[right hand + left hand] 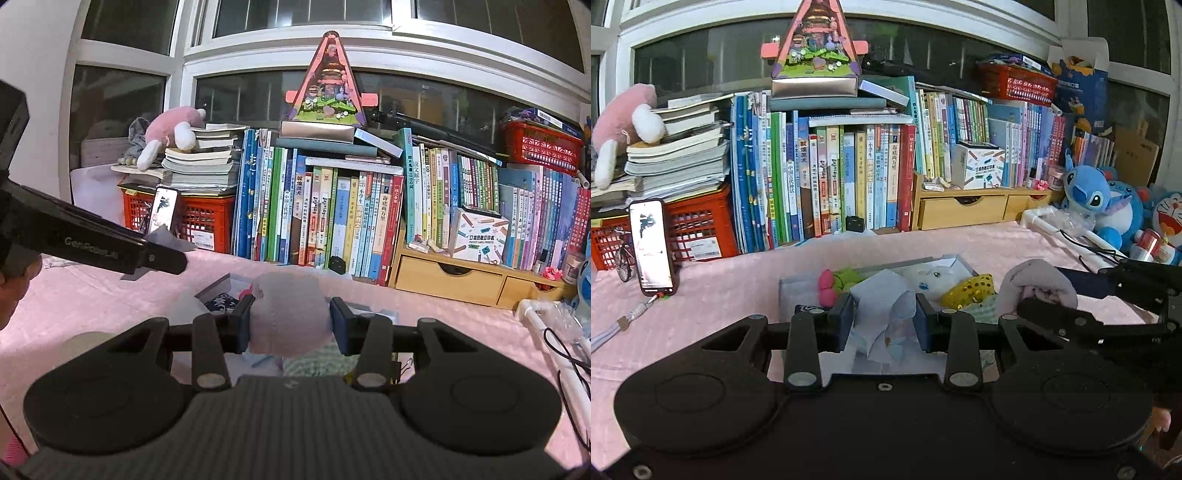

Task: Organize soft objects
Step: 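Carry the blue tissue and pink cloth back over the tray with both grippers, then lower the blue tissue into the tray with the left gripper while the right gripper lowers the pink cloth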

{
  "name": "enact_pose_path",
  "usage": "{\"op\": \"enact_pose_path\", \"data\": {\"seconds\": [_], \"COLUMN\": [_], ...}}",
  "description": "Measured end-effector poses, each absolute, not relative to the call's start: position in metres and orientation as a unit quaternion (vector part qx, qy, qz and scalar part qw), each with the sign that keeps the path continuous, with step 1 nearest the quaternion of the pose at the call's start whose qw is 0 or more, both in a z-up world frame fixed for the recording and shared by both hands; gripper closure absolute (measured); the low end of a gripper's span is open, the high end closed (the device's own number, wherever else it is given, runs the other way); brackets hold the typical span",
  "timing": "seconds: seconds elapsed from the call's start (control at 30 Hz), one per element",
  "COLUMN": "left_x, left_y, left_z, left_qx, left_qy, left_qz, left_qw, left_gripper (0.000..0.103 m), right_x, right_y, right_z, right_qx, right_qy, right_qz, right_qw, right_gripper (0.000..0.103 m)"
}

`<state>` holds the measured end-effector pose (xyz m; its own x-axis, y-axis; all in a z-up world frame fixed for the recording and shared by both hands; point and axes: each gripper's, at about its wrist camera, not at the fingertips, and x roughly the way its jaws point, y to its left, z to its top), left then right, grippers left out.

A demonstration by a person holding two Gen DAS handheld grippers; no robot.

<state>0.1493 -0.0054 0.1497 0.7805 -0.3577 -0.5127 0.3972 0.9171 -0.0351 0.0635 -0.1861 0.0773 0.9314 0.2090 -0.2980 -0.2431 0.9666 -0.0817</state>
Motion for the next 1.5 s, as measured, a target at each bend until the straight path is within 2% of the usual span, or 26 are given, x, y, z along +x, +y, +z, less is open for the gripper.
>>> {"op": "enact_pose_path", "data": {"seconds": [0.73, 1.27, 1.5], "left_x": [0.233, 0.292, 0.314], "left_y": [-0.044, -0.067, -0.076], "left_z": [0.138, 0.113, 0.104], "left_qx": [0.044, 0.050, 0.047], "left_qy": [0.338, 0.411, 0.431], "left_qz": [-0.170, -0.144, -0.141], "left_qw": [0.925, 0.899, 0.890], "left_gripper": [0.070, 0.070, 0.070], "right_x": [0.135, 0.215, 0.241], "right_y": [-0.202, -0.232, -0.231], "right_z": [0.079, 0.064, 0.054], "right_qx": [-0.033, 0.056, 0.064], "right_qy": [0.216, 0.329, 0.352], "right_qz": [0.105, 0.098, 0.096], "right_qw": [0.970, 0.938, 0.929], "right_gripper": [0.054, 0.054, 0.054]}}
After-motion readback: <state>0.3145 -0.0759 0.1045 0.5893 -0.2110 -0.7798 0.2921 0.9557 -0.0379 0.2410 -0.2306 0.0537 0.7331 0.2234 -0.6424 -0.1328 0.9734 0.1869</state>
